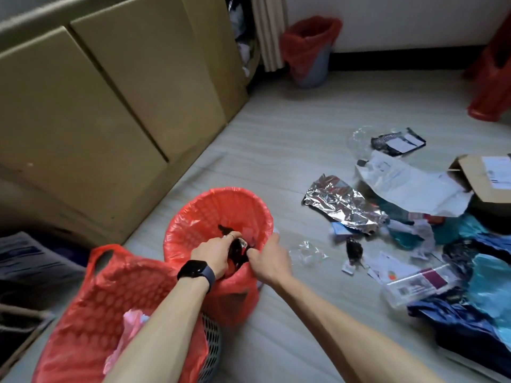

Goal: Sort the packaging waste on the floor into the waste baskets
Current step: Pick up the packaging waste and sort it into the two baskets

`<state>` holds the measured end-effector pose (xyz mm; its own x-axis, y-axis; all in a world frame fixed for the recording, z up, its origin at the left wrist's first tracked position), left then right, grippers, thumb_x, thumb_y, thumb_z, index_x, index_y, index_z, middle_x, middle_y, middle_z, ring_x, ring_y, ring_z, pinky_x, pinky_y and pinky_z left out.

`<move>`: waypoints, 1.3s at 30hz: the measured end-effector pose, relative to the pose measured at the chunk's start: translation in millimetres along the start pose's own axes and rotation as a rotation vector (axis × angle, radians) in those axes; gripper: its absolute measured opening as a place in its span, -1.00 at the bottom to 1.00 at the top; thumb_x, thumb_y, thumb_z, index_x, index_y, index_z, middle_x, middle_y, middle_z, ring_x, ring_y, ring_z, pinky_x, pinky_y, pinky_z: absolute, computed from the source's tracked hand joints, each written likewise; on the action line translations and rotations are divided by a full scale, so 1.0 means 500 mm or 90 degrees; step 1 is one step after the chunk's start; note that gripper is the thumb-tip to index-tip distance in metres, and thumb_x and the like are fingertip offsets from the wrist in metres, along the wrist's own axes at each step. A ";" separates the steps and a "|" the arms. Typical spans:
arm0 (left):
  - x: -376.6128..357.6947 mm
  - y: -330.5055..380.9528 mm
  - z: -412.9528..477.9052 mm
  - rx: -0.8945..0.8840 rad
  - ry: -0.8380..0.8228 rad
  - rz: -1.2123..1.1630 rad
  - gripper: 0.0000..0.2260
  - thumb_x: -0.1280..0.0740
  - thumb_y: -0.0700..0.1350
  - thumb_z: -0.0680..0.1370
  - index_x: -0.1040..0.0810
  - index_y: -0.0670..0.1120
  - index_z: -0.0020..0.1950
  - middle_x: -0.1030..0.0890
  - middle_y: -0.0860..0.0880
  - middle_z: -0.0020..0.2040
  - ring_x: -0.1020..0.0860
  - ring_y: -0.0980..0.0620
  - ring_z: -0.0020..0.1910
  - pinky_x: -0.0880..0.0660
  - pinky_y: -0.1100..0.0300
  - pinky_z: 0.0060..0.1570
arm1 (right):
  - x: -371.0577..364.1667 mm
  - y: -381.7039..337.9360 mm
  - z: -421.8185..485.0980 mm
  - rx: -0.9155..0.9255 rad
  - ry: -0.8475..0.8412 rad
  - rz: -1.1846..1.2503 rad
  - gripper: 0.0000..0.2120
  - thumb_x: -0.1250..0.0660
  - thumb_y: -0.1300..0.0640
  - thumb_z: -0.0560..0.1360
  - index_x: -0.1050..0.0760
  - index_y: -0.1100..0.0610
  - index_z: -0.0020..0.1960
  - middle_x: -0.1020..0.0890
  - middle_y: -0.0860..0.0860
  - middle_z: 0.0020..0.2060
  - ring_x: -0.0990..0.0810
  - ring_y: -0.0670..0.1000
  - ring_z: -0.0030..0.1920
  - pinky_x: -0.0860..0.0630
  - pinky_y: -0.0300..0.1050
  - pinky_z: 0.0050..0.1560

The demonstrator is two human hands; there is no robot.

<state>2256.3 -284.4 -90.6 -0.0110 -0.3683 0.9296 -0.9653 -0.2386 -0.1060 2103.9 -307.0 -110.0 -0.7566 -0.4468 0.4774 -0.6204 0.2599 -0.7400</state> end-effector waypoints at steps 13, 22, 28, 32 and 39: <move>-0.084 0.038 0.034 -0.093 -0.186 -0.017 -0.49 -0.23 0.09 0.52 -0.35 0.08 0.47 -0.40 -0.03 0.47 -0.37 -0.07 0.43 -0.28 0.14 0.36 | 0.049 0.060 -0.003 0.067 -0.115 0.128 -0.90 -0.31 0.03 0.47 -0.40 -0.08 -0.05 -0.71 0.12 -0.07 -0.69 0.20 -0.06 -0.62 0.12 0.05; 0.120 0.187 -0.064 -0.176 0.271 -0.215 -0.64 -0.30 -0.09 0.52 -0.51 -0.05 0.32 -0.54 -0.10 0.24 -0.50 -0.13 0.22 -0.48 -0.01 0.19 | 0.206 0.284 -0.141 -0.065 -0.069 0.250 -0.67 -0.34 0.04 0.55 -0.43 0.10 0.28 -0.70 0.10 -0.03 -0.68 0.03 -0.21 -0.58 -0.05 -0.15; -0.058 0.504 -0.192 -0.445 0.067 -0.107 -0.67 -0.30 -0.04 0.53 -0.49 0.05 0.30 -0.46 -0.03 0.30 -0.46 -0.09 0.25 -0.47 0.04 0.16 | 0.270 0.641 -0.325 -0.288 0.102 0.301 -0.70 -0.36 -0.03 0.50 -0.48 0.05 0.18 -0.68 0.02 -0.08 -0.67 0.03 -0.12 -0.60 0.02 -0.02; -0.259 0.642 -0.248 -0.391 -0.198 -0.062 -0.61 -0.22 -0.03 0.59 -0.37 0.04 0.43 -0.34 -0.06 0.42 -0.39 -0.11 0.35 -0.38 0.07 0.27 | 0.316 0.811 -0.420 -0.387 0.233 0.211 -0.66 -0.39 0.00 0.48 -0.48 0.09 0.19 -0.63 0.00 -0.01 -0.60 0.06 0.01 -0.50 -0.02 0.10; -0.468 0.707 -0.333 -0.315 -0.349 -0.010 -0.42 -0.23 0.01 0.54 -0.13 0.16 0.54 0.05 -0.08 0.60 -0.13 -0.22 0.50 -0.26 -0.05 0.42 | 0.381 0.943 -0.468 -0.492 0.267 -0.011 -0.10 -0.48 -0.18 0.38 -0.08 0.01 0.55 -0.10 0.16 0.52 -0.21 0.29 0.48 -0.28 0.18 0.42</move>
<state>1874.2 -132.8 -286.8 0.0107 -0.7949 0.6066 -0.9706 0.1376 0.1974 1618.9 -69.0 -257.3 -0.6654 -0.1447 0.7324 -0.4838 0.8307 -0.2755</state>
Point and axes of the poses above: each hand's wrist, its own z-axis towards the middle knuckle, its own x-axis out of the back of the hand, y = z × x, the point moved 4 cm from there along z, towards the middle knuckle
